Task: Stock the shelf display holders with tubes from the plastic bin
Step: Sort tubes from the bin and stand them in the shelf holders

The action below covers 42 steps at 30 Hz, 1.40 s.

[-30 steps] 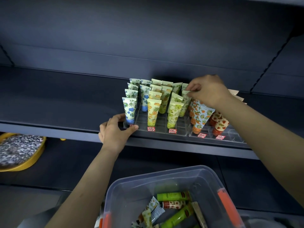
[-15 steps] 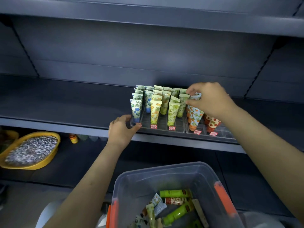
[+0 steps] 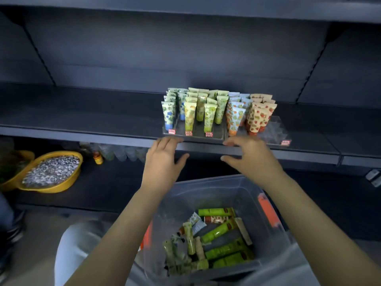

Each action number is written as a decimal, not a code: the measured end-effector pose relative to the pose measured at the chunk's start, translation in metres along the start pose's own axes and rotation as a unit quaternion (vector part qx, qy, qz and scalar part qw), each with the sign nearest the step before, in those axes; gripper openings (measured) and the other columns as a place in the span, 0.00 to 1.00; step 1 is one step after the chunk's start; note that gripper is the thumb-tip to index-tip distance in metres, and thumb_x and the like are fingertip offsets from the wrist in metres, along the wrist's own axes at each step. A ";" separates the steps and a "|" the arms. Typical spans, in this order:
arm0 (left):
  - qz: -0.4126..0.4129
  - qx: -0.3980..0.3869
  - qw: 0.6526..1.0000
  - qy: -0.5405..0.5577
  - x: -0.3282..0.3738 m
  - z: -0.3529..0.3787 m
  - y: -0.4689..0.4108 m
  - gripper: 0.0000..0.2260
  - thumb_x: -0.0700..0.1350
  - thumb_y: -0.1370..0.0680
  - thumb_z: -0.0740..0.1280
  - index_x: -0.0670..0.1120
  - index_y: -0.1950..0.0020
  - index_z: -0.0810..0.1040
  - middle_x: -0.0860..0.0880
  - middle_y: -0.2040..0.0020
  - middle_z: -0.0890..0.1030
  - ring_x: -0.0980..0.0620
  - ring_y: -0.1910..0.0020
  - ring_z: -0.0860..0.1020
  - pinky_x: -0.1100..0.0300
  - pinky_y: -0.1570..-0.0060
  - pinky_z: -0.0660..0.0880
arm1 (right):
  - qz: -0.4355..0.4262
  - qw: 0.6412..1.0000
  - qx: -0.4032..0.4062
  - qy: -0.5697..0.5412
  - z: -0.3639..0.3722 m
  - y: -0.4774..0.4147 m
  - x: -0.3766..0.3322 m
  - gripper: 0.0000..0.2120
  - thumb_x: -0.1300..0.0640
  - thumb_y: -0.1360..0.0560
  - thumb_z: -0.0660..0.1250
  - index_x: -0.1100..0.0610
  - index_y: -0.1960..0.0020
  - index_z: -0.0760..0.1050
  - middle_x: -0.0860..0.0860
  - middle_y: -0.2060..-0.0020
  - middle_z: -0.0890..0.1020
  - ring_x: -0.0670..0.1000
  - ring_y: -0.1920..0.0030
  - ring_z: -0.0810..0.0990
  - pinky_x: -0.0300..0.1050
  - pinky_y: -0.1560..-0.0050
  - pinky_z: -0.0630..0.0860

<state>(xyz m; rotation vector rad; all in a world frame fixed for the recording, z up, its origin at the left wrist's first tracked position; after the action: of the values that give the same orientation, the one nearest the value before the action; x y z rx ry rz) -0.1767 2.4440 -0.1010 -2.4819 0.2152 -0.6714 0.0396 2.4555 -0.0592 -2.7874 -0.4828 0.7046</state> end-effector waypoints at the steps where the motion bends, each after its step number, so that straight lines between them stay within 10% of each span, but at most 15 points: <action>1: 0.008 -0.014 1.000 0.006 -0.001 0.009 0.013 0.17 0.47 0.27 0.72 0.44 0.40 0.77 0.46 0.44 0.79 0.44 0.43 0.75 0.51 0.43 0.71 | 0.014 1.000 -0.019 -0.014 0.013 0.012 0.009 0.17 0.51 0.30 0.73 0.52 0.42 0.78 0.48 0.47 0.81 0.48 0.44 0.76 0.45 0.44 0.74; 14: -0.177 -0.321 0.930 0.039 -0.051 0.121 0.163 0.18 0.49 0.24 0.68 0.48 0.35 0.74 0.49 0.38 0.75 0.49 0.37 0.71 0.62 0.40 0.65 | 0.258 0.941 -0.186 -0.120 0.158 0.125 0.124 0.14 0.54 0.29 0.73 0.54 0.44 0.79 0.49 0.50 0.81 0.46 0.52 0.78 0.35 0.57 0.70; 29: -0.391 -0.379 0.831 0.110 -0.086 0.196 0.179 0.14 0.46 0.25 0.70 0.42 0.42 0.77 0.44 0.47 0.80 0.45 0.48 0.78 0.60 0.50 0.71 | 0.439 0.851 -0.185 -0.219 0.221 0.123 0.199 0.14 0.67 0.27 0.69 0.66 0.42 0.75 0.54 0.54 0.76 0.52 0.51 0.74 0.36 0.61 0.67; 35: -0.513 -0.348 0.771 0.144 -0.091 0.213 0.188 0.15 0.52 0.27 0.70 0.48 0.43 0.76 0.46 0.49 0.80 0.46 0.52 0.80 0.56 0.58 0.78 | 0.496 0.809 -0.216 -0.228 0.247 0.120 0.212 0.08 0.59 0.23 0.65 0.58 0.45 0.73 0.55 0.51 0.77 0.53 0.49 0.74 0.44 0.49 0.68; 42: -0.511 -0.362 0.763 0.157 -0.090 0.227 0.185 0.14 0.50 0.26 0.70 0.45 0.43 0.78 0.47 0.51 0.81 0.47 0.52 0.78 0.55 0.50 0.75 | 0.541 0.781 -0.219 -0.224 0.263 0.124 0.225 0.23 0.43 0.23 0.62 0.59 0.37 0.72 0.52 0.48 0.76 0.53 0.46 0.75 0.48 0.43 0.70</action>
<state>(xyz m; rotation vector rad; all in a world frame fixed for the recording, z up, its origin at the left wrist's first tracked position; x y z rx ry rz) -0.1409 2.4228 -0.4039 -3.0774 -1.0550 -1.7103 0.1284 2.4593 -0.4159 -3.1140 1.1937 1.6537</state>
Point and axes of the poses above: each hand's wrist, its own y-axis away from the middle knuckle, its own z-axis out of the palm, x = y × z, the point moved 3 cm from there along -y, towards the middle knuckle
